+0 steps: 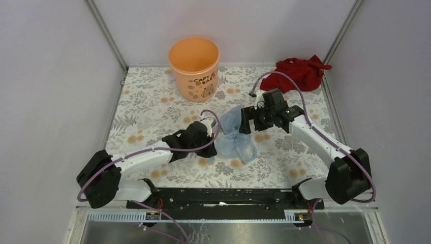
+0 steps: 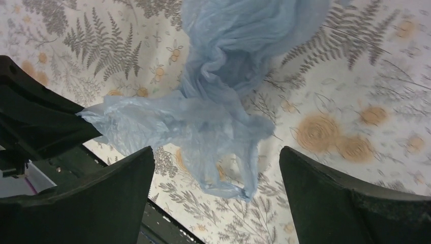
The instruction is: Put the trash bags into the trash bin
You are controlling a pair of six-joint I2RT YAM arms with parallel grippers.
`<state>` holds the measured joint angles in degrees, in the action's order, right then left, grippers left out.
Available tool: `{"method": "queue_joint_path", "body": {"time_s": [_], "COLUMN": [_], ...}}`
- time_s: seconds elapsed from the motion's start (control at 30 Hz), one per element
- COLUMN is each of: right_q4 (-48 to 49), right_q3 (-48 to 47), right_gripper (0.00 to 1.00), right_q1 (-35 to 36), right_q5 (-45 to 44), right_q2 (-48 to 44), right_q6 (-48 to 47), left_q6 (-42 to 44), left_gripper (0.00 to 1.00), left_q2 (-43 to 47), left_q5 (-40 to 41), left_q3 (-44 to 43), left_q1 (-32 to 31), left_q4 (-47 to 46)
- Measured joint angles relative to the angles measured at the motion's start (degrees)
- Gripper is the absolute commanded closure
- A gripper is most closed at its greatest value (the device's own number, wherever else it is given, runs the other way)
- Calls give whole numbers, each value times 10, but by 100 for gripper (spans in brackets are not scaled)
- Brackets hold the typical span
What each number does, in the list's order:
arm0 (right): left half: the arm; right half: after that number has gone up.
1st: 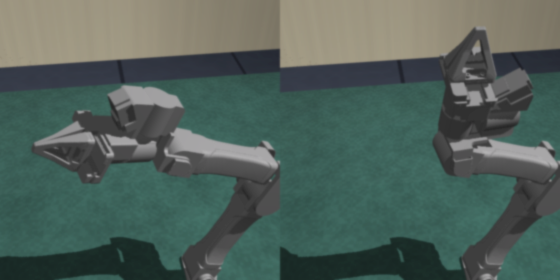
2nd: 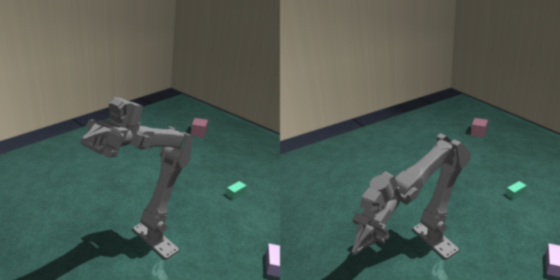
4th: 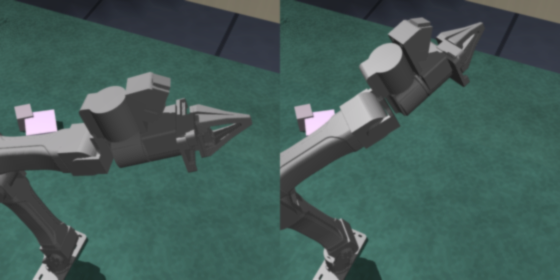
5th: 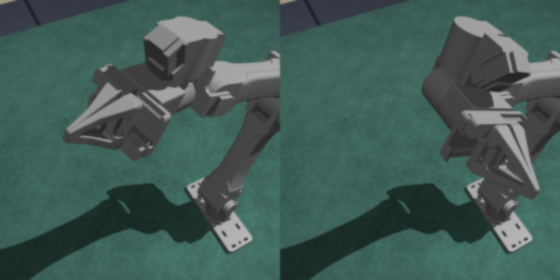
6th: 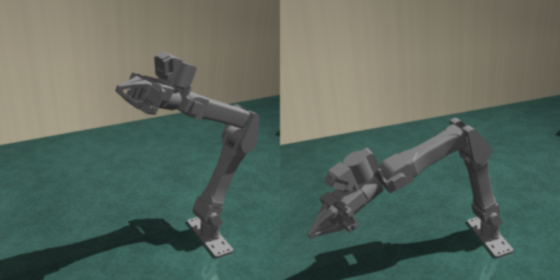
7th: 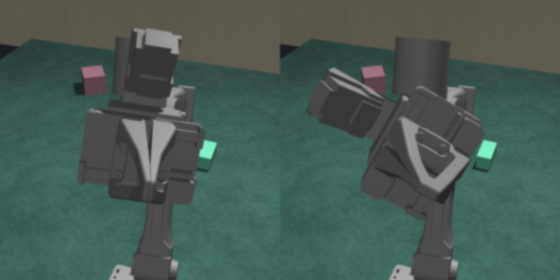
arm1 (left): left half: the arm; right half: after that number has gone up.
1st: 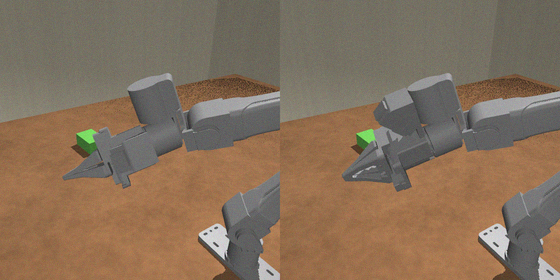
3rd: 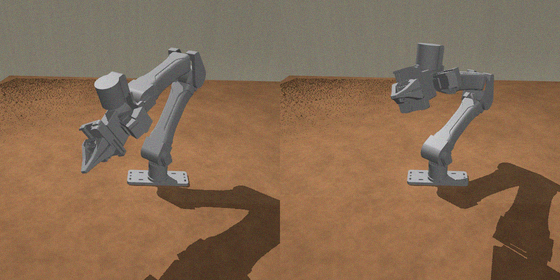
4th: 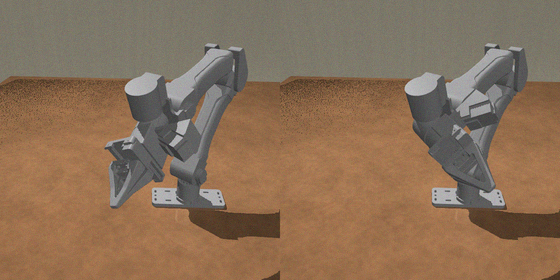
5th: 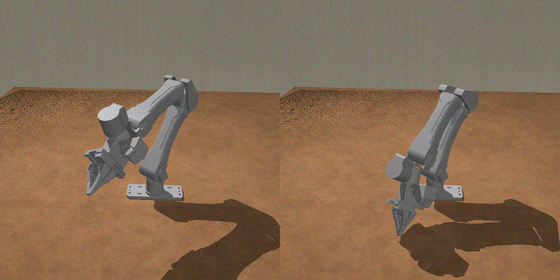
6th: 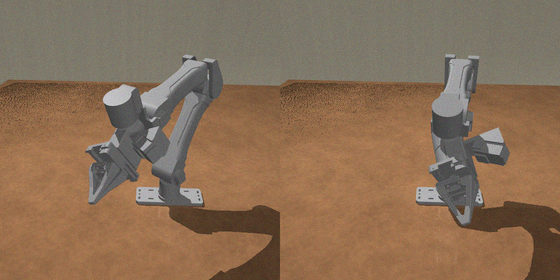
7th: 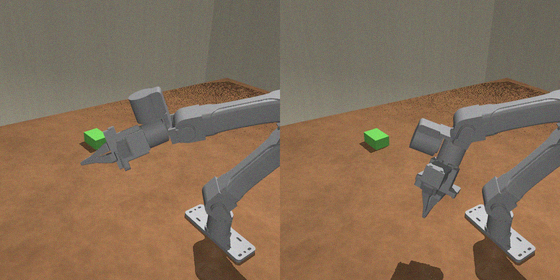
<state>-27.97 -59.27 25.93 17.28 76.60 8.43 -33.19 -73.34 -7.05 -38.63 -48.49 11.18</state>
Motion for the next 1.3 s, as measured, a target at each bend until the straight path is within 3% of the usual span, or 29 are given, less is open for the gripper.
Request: {"method": "queue_joint_path", "body": {"time_s": [0.27,0.37,0.4,0.43,0.5,0.53,0.57,0.63,0.73,0.87,0.93,1.0,1.1,1.17,1.2,1.3], "right_q4": [101,129,137,151,182,194,200,176,30,-113,-108,-28,133,187,195,189], "right_q3": [71,91,96,101,113,116,115,90,-86,-423,-545,-529,-325,-213,-186,-105], "right_gripper": [1,7,15,29,75,94,100,100,100,100,100,100,100,100,100,100], "right_q1": [9,14,16,18,22,26,27,28,29,34,51,98,173,126,91,42], "right_q5": [59,59,59,58,53,41,30,-3,-113,-256,-306,-336,-342,-342,-346,-333], "right_q2": [39,59,66,75,90,101,110,131,196,258,243,149,-66,-158,-160,-54], "right_q6": [-12,-14,-14,-12,-1,23,28,54,77,70,42,-7,-57,-47,-37,-3], "left_q6": [17,19,19,19,19,19,18,16,3,42,112,158,160,123,98,45], "left_gripper": [100,100,100,100,100,100,100,100,100,100,100,100,100,100,100,100], "left_q2": [5,5,5,5,5,5,4,-7,-89,-227,-225,-157,-30,2,-13,-111], "left_q5": [12,13,13,13,13,13,15,20,30,113,186,236,240,242,240,235], "left_q3": [-3,-3,-3,-2,-2,-2,-2,-14,-144,-493,-600,-594,-499,-456,-439,-361], "left_q1": [0,0,0,0,0,0,0,4,32,39,-4,-67,-119,-54,-7,63], "left_q4": [15,18,18,18,17,16,14,20,88,151,91,12,-45,-62,-62,-56]}}
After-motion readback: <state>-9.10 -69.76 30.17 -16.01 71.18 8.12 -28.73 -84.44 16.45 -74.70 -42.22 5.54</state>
